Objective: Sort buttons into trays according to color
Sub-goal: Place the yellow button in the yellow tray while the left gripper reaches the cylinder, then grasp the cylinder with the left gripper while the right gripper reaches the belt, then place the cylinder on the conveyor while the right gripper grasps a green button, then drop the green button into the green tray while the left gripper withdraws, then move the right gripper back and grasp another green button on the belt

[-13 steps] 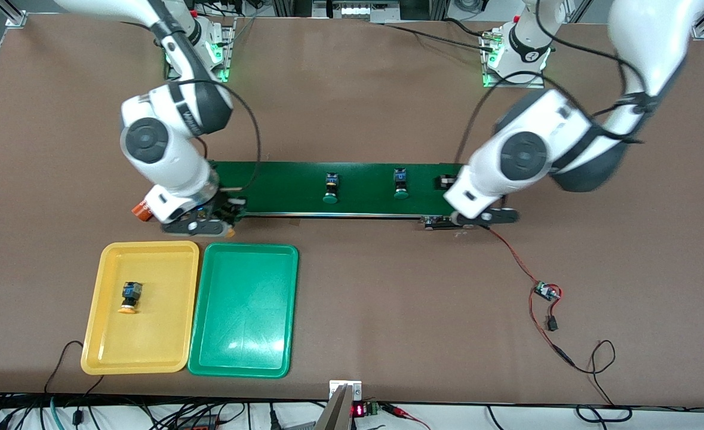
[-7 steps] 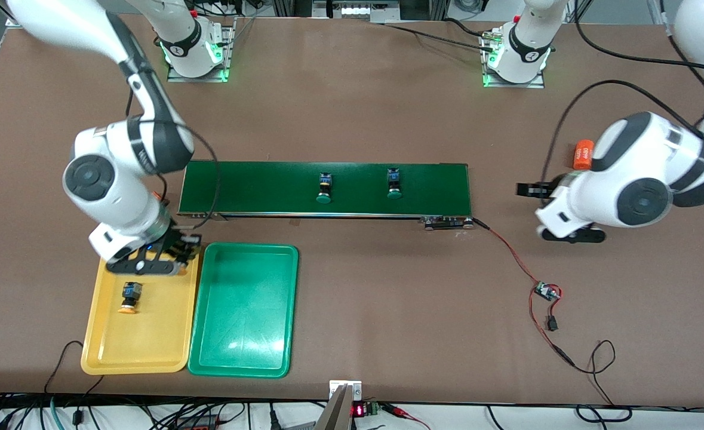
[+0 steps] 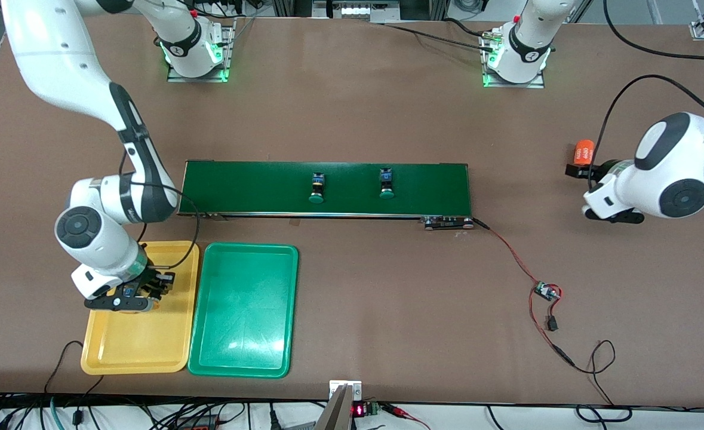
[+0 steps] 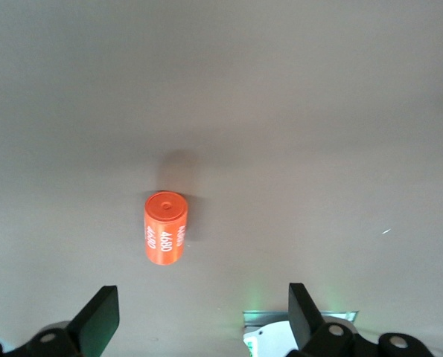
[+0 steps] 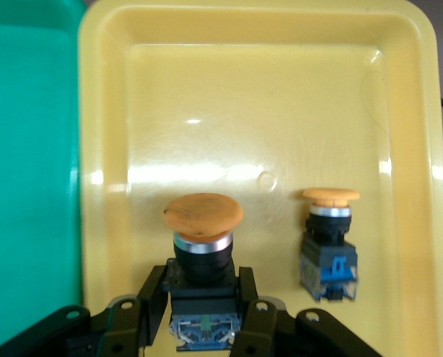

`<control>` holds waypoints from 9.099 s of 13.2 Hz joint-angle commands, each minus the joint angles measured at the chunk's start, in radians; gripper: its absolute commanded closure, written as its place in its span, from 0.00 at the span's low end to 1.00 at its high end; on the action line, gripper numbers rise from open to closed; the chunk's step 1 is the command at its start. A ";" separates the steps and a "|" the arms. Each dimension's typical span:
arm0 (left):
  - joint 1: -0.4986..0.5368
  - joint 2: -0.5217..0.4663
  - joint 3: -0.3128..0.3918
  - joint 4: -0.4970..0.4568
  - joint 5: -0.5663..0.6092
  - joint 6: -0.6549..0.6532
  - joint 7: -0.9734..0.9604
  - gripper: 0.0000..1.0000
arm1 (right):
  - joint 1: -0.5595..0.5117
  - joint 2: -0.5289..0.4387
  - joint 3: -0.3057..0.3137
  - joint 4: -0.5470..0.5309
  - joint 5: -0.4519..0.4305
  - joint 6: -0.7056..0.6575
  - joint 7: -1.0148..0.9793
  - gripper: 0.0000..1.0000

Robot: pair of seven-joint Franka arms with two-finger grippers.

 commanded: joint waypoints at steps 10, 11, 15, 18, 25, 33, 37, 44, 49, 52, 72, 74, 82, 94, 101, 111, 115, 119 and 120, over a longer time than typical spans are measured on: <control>0.261 0.034 0.066 -0.327 0.204 0.350 0.197 0.00 | -0.037 -0.057 0.053 -0.069 -0.043 0.004 0.005 0.00; 0.260 0.037 0.069 -0.330 0.206 0.350 0.197 0.01 | -0.062 -0.100 0.096 -0.095 -0.043 -0.044 0.048 0.00; 0.243 0.072 0.128 -0.331 0.229 0.359 0.197 0.16 | -0.067 -0.279 0.193 -0.187 -0.008 -0.226 0.114 0.00; 0.246 0.072 0.139 -0.330 0.254 0.359 0.201 0.50 | -0.064 -0.399 0.235 -0.281 0.095 -0.296 0.143 0.00; 0.232 0.060 -0.058 -0.132 0.243 0.238 0.210 0.74 | -0.057 -0.559 0.344 -0.523 0.164 -0.218 0.304 0.00; -0.423 0.071 0.070 0.403 -0.041 -0.021 0.091 0.74 | 0.005 -0.514 0.420 -0.574 0.158 -0.113 0.554 0.00; -0.586 0.097 0.142 0.425 -0.297 0.043 -0.202 0.74 | 0.031 -0.470 0.419 -0.574 0.144 -0.112 0.524 0.00; -0.863 0.155 0.230 0.417 -0.299 0.183 -0.386 0.79 | 0.035 -0.399 0.419 -0.574 0.113 -0.083 0.467 0.06; -0.979 0.157 0.286 0.408 -0.193 0.180 -0.069 0.79 | 0.026 -0.395 0.417 -0.571 0.109 -0.090 0.415 0.53; -1.018 0.154 0.310 0.375 -0.051 0.112 0.137 0.80 | 0.023 -0.393 0.416 -0.570 0.093 -0.092 0.415 0.75; -1.130 0.065 0.226 0.285 0.257 0.028 0.354 0.00 | 0.032 -0.002 0.184 0.183 0.057 -0.069 0.179 0.84; -0.993 0.042 0.140 0.301 0.176 0.025 0.317 0.00 | 0.038 0.049 0.183 0.206 0.055 0.003 0.182 0.83; -0.728 0.037 0.012 0.552 0.112 -0.099 0.117 0.00 | 0.058 0.102 0.164 0.197 0.000 0.065 0.186 0.24; -1.108 -0.553 0.989 0.375 -0.506 0.135 0.085 0.00 | 0.058 -0.443 0.230 -0.286 0.015 -0.240 0.263 0.00; -1.171 -0.716 1.092 0.249 -0.601 0.135 0.219 0.00 | 0.060 -0.698 0.233 -0.516 0.141 -0.373 0.251 0.00; -1.188 -0.688 1.127 0.279 -0.596 0.103 0.187 0.00 | 0.063 -0.685 0.304 -0.766 0.144 -0.017 0.349 0.00; -1.184 -0.690 1.129 0.287 -0.575 0.079 0.187 0.00 | 0.086 -0.622 0.312 -0.766 0.142 -0.014 0.344 0.00; -1.182 -0.688 1.124 0.292 -0.575 0.078 0.187 0.00 | 0.086 -0.580 0.312 -0.763 0.139 0.009 0.335 0.00; -1.182 -0.688 1.123 0.292 -0.575 0.078 0.187 0.00 | 0.086 -0.564 0.312 -0.763 0.139 0.023 0.335 0.00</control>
